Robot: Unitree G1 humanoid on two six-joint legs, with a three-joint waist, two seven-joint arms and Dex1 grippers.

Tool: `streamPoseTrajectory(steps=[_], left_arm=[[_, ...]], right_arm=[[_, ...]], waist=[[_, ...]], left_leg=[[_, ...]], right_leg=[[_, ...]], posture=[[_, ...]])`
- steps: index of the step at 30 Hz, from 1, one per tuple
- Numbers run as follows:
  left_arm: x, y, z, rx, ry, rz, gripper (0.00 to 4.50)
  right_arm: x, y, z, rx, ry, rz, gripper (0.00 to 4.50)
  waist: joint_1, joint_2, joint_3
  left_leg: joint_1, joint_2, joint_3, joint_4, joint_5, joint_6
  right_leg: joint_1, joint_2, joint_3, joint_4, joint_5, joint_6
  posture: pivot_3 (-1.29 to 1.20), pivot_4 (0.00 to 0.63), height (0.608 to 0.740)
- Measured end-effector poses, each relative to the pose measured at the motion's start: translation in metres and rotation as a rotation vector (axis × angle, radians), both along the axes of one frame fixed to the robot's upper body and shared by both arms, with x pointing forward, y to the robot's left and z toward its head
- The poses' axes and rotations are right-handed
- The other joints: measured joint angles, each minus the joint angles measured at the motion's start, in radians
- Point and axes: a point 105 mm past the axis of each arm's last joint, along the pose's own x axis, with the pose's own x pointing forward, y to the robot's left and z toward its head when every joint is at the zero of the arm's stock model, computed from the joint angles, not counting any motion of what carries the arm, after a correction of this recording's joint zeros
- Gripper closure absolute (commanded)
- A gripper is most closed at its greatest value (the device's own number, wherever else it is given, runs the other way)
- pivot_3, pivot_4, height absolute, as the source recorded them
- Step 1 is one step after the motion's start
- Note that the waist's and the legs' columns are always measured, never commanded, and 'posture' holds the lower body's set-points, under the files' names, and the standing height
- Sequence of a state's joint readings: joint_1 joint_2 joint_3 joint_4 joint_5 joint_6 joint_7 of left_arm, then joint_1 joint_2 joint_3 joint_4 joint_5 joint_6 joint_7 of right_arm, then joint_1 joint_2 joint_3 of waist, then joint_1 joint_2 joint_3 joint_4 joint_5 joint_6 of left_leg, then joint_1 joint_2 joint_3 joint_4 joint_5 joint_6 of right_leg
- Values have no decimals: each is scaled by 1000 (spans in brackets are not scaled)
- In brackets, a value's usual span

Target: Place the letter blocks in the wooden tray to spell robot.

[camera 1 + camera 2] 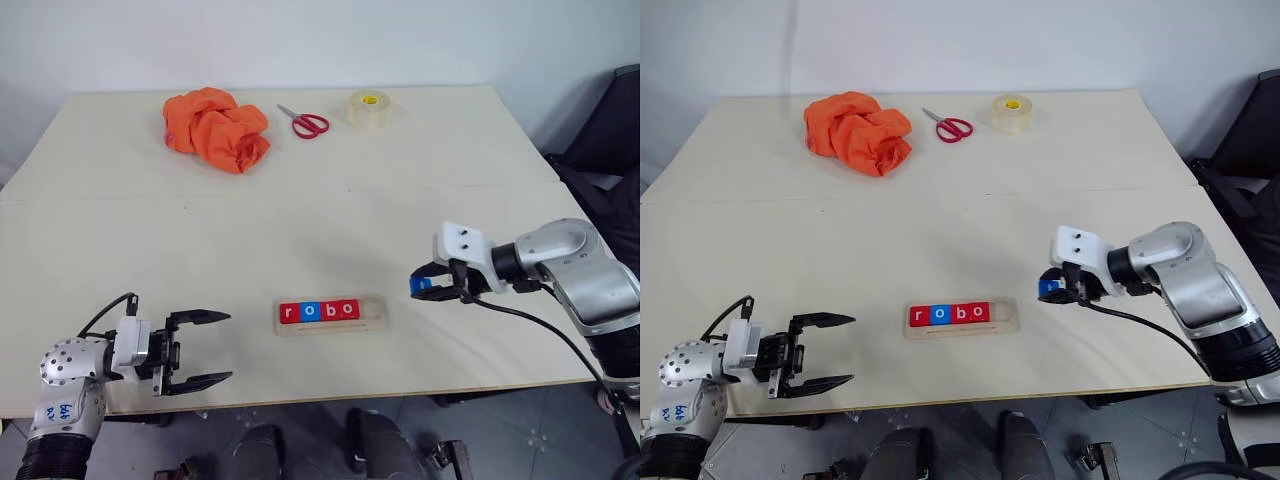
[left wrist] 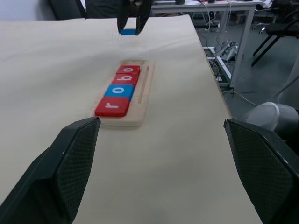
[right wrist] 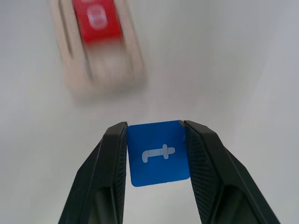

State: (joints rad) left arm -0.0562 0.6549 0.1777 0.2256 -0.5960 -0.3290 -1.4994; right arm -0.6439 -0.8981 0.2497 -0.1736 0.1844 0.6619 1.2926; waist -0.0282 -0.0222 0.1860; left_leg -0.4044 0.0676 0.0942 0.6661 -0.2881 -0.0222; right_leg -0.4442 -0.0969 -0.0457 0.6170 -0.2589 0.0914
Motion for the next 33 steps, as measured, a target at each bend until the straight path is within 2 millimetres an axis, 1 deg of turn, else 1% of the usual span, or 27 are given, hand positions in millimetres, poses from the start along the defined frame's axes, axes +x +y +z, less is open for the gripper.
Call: streamPoseTrajectory(steps=[3, 6, 10, 14, 18, 26, 27, 28, 29, 30, 32, 33], left_arm=[[4, -2, -2, -10, 2, 4, 0], [6, -3, -1, -10, -2, 3, 0], [9, -5, 1, -7, -20, -1, 0], [8, -4, 0, -4, -17, 1, 0], [3, -2, -5, -4, 6, 9, 0], [-1, -2, -7, -1, 11, 10, 0], [-1, -2, -7, -1, 10, 11, 0], [0, -2, -7, -2, 10, 11, 0], [0, -2, -7, -2, 9, 13, 0], [0, -2, -7, -2, 9, 14, 0], [0, -2, -6, -4, 9, 19, 0], [0, -2, -6, -4, 8, 20, 0]], right_arm=[[-6, 23, -4, 5, 32, 26, 3083], [-5, 34, -12, -3, 53, 20, 3083], [-4, 50, -14, -5, 42, 50, 3083], [-2, 54, -20, -20, 44, 53, 3083], [-4, 59, -25, -23, 62, 70, 3083], [-1, 57, -30, -37, 63, 74, 3083], [-2, 57, -30, -40, 61, 81, 2371], [-2, 58, -30, -42, 62, 85, 2129], [-3, 58, -31, -44, 66, 89, 1698], [-3, 58, -31, -45, 69, 93, 1417], [-4, 58, -32, -47, 74, 98, 614], [-4, 58, -32, -47, 76, 98, 337]], waist=[[1, 0, 0], [0, 0, 0], [1, 0, 0], [0, 0, 0], [0, 0, 0], [0, 0, 0], [0, 0, 0], [0, 0, 0], [0, 0, 0], [0, 0, 0], [0, 0, 0], [0, 0, 0]], left_leg=[[0, 0, 0, 0, 0, 0], [0, 0, 0, 0, 0, 0], [0, -1, 0, 0, 0, 0], [-1, -1, 0, 0, 0, 0], [-1, 0, 0, 0, 0, 0], [-1, 0, 0, 0, 0, 0], [-1, 0, 0, 0, 0, 0], [-1, 0, 0, 0, 0, 0], [-1, 0, 0, 0, 0, 0], [-1, 0, 0, 0, 0, 0], [-1, 0, 0, 0, 0, 0], [0, 0, 0, 0, 0, 0]], right_leg=[[0, 0, 0, 0, 0, 0], [0, -1, 0, 0, 0, 0], [0, 0, 0, 0, 0, 0], [0, 0, 0, 0, 0, 0], [0, 0, 0, 0, 0, 0], [0, 0, 0, 1, 0, 0], [0, 0, 0, 1, 0, 0], [0, 0, 0, 1, 0, 0], [0, 0, 0, 1, 0, 0], [0, 0, 0, 1, 0, 0], [0, 0, 0, 1, 0, 0], [0, 0, 0, 1, 0, 0]], posture=[[0, 150, 740], [0, 150, 740], [0, 150, 740], [0, 150, 740], [0, 150, 740], [0, 150, 740], [0, 150, 740], [0, 150, 740], [0, 150, 740], [0, 150, 740], [0, 150, 740], [0, 150, 740]])
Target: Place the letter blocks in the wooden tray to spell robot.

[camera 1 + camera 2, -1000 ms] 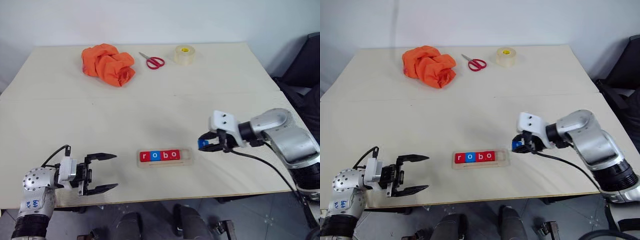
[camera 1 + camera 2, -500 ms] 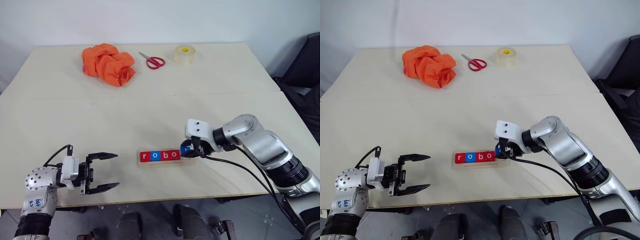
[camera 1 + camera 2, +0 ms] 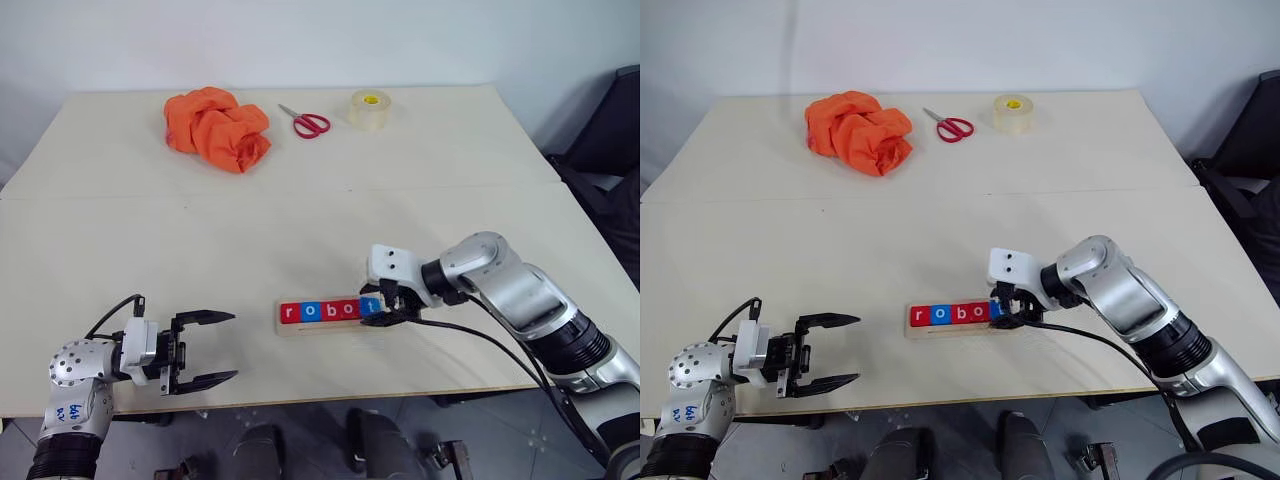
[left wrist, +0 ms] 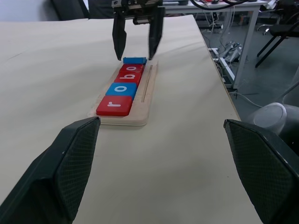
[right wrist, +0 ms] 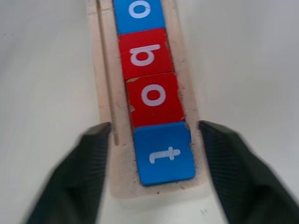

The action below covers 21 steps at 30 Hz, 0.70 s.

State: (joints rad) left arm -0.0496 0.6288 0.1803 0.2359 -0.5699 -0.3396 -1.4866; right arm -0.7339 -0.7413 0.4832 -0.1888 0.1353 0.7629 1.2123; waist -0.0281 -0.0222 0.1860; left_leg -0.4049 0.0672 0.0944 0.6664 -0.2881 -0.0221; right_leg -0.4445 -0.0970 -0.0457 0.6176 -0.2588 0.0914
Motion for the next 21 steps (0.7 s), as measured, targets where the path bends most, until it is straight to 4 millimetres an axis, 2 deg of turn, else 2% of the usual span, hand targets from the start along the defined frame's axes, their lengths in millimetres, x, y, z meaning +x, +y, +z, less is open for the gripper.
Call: streamPoseTrajectory(steps=[1, 10, 13, 15, 17, 21], left_arm=[[0, 0, 0, 0, 0, 0, 0], [5, -1, 2, -2, -14, 27, 0], [15, -6, 4, -26, -41, 110, 0], [22, -6, 8, -8, -73, 194, 0], [27, 1, 9, 17, -94, 281, 0], [20, 7, 9, 19, -97, 321, 0]], right_arm=[[0, 0, 0, 0, 1, 0, 45], [0, -1, 5, 7, -14, 3, 45], [-4, -7, 10, 108, -45, 40, 45], [-12, -22, 15, 199, -70, 83, 45], [-12, -36, 19, 246, -87, 84, 45], [-13, -71, 25, 336, -81, 59, 45]], waist=[[0, 0, 0], [1, 0, 0], [7, 0, 0], [16, -1, 0], [18, -1, 0], [17, -1, 0]], left_leg=[[0, 0, 0, 0, 0, 0], [0, 0, 0, 0, 0, 0], [0, 0, -1, 0, 0, 0], [-1, -1, 0, 0, 0, 0], [0, -1, 1, 0, 0, 0], [1, 0, 1, 0, 0, 0]], right_leg=[[0, 0, 0, 0, 0, 0], [0, 0, 0, 0, 0, 0], [1, 0, 0, -1, 0, 0], [1, 0, 0, -3, 1, 1], [1, 0, 0, -3, 1, 2], [2, 1, 0, -2, 1, 2]], posture=[[0, 150, 740], [0, 150, 740], [0, 150, 740], [0, 150, 740], [0, 150, 740], [0, 150, 740]])
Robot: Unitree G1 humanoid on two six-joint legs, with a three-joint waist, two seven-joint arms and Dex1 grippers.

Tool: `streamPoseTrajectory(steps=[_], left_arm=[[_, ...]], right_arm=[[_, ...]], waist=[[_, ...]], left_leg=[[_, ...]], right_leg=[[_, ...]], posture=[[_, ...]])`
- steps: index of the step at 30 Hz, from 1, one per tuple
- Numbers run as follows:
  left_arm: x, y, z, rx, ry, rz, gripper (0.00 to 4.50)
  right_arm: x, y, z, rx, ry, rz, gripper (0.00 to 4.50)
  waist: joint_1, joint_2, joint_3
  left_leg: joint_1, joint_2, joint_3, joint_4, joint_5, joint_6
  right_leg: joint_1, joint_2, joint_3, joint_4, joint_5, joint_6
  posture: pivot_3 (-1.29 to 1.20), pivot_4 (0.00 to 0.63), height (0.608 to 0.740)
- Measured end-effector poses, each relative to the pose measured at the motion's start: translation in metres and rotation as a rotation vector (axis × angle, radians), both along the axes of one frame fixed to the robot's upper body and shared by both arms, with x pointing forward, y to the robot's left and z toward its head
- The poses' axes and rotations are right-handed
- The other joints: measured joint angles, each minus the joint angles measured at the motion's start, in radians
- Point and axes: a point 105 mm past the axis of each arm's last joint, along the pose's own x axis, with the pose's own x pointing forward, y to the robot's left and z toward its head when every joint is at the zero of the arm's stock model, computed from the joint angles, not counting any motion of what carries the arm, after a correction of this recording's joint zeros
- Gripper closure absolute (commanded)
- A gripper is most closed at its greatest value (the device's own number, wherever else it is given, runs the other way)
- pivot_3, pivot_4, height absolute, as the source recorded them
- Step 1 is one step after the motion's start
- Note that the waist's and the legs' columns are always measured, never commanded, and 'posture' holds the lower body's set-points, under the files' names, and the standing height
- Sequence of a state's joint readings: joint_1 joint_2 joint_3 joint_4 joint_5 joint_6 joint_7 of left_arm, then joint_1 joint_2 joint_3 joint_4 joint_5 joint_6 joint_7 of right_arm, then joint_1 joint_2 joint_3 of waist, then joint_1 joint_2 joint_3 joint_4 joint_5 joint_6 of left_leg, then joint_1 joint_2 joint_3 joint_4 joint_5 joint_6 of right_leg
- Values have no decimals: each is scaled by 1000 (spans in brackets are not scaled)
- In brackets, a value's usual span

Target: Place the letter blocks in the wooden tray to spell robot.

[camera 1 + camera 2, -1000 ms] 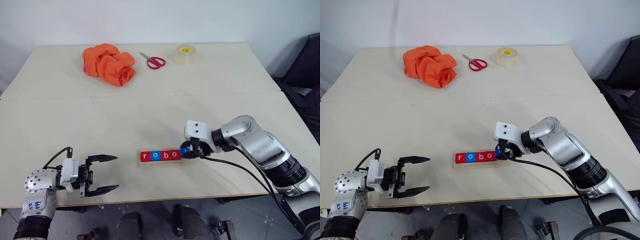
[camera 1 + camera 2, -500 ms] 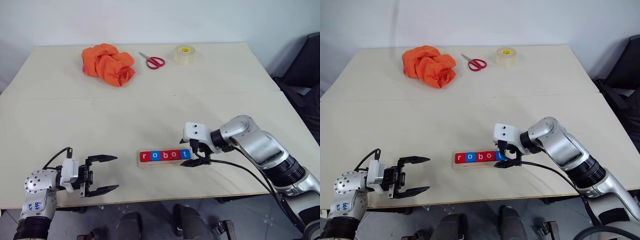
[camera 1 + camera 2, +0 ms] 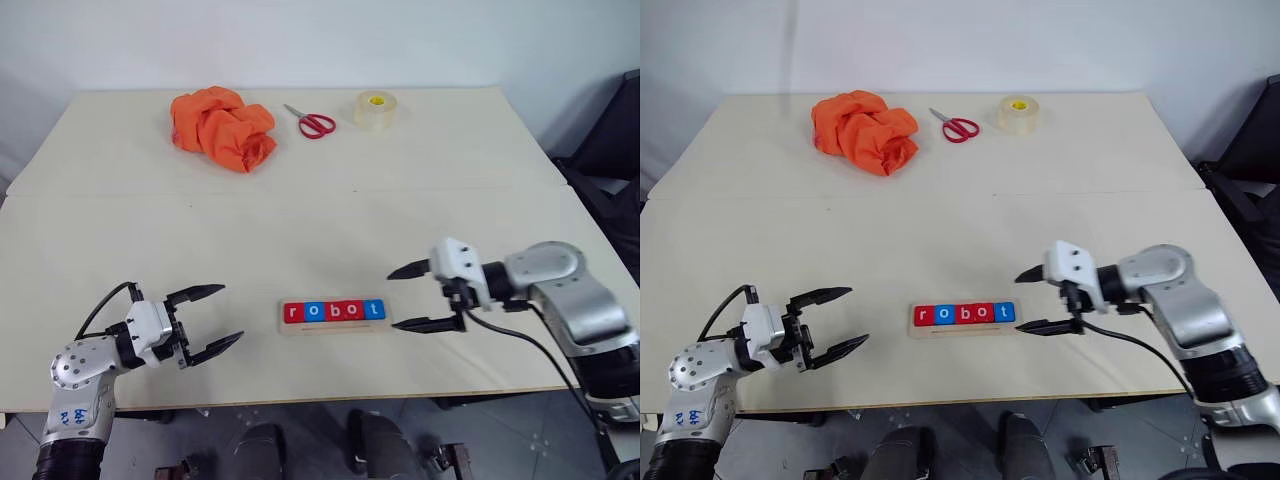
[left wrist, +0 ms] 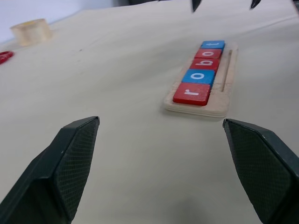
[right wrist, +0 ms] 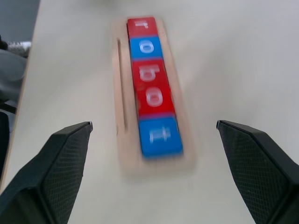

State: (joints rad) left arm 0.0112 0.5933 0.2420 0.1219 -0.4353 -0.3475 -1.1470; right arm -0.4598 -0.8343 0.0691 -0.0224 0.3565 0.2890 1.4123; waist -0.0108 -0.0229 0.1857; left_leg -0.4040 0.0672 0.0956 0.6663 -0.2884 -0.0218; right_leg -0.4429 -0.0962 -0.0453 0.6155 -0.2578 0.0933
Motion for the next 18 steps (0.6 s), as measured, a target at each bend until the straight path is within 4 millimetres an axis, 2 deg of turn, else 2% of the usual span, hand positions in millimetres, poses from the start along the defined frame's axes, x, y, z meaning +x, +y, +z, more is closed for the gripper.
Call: streamPoseTrajectory(steps=[5, 10, 15, 18], left_arm=[[-2, 8, 10, -2, -23, 0, 0], [0, 14, 24, 1, -59, -20, 0], [3, 16, 28, -7, -70, -24, 0], [10, 16, 38, -15, -108, -25, 0]], right_arm=[[2, -25, -3, 24, 10, 10, 45], [19, -41, 12, 93, -39, -35, 45], [26, -52, 11, 107, -55, -66, 45], [31, -53, 18, 113, -83, -70, 45]], waist=[[1, 0, 0], [-1, 1, 0], [2, 1, 0], [5, 1, 0]], left_leg=[[1, 0, 0, 1, 1, -1], [1, 0, 0, 1, 1, -1], [1, 0, 1, 1, 1, -1], [1, 0, 1, 1, 1, -1]], right_leg=[[0, 0, 0, 2, 0, 0], [0, 0, 0, 3, 0, -1], [0, 0, 1, 2, 0, -1], [0, 0, 1, 3, 0, 0]], posture=[[0, 150, 740], [0, 150, 740], [0, 150, 740], [0, 150, 740]])
